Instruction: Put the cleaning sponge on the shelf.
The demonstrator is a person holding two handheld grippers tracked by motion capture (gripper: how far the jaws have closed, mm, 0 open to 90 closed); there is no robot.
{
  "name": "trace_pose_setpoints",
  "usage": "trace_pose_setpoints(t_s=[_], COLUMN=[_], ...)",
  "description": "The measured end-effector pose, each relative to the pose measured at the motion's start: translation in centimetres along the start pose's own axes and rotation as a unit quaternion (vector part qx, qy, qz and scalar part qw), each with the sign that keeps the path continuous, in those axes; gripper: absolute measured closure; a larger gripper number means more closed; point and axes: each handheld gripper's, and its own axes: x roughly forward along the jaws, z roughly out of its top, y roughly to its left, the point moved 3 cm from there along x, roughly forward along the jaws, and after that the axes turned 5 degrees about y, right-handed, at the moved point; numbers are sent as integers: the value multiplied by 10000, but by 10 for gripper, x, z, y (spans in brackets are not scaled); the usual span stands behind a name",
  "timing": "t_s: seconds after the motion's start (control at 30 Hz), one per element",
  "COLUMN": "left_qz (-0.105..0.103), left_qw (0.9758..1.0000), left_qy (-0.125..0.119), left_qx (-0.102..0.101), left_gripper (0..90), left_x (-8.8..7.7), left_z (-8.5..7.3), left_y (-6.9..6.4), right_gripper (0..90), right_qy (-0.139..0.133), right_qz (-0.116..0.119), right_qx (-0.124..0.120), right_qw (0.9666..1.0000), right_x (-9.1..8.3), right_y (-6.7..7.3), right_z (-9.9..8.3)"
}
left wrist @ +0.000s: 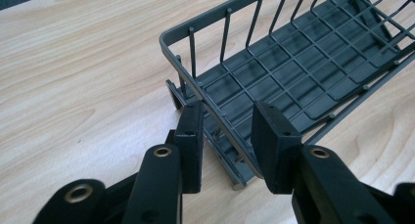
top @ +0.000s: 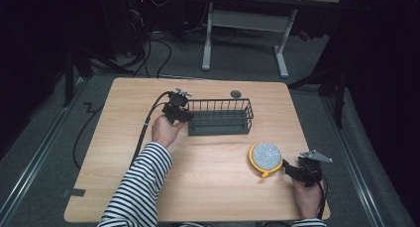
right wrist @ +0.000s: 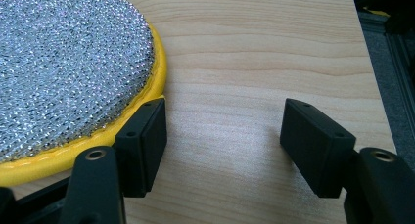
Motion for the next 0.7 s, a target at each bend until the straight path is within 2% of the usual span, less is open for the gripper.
trace_pose_setpoints(t_s=[0.3,0.5,0.6,0.7], left_qz=[-2,-50,-151,-133], left_qw=[9999,9999,9998,9996], left_qy=[-31,-41,-105,-111], left_qx=[97,97,116,208], left_gripper=[657,655,656,656], left_x=[-14,-26,-32,-36], left_z=[-20,-37,-45,-51], left_y=[3,0,-2,-6], right_gripper=[344,343,343,343], right_qy=[0,1,7,8], right_qz=[1,0,-7,-11], right_qx=[-1,2,24,23], right_qw=[10000,10000,10000,10000], right_x=[0,0,0,0], right_y=[0,0,0,0], right_z=[0,0,0,0])
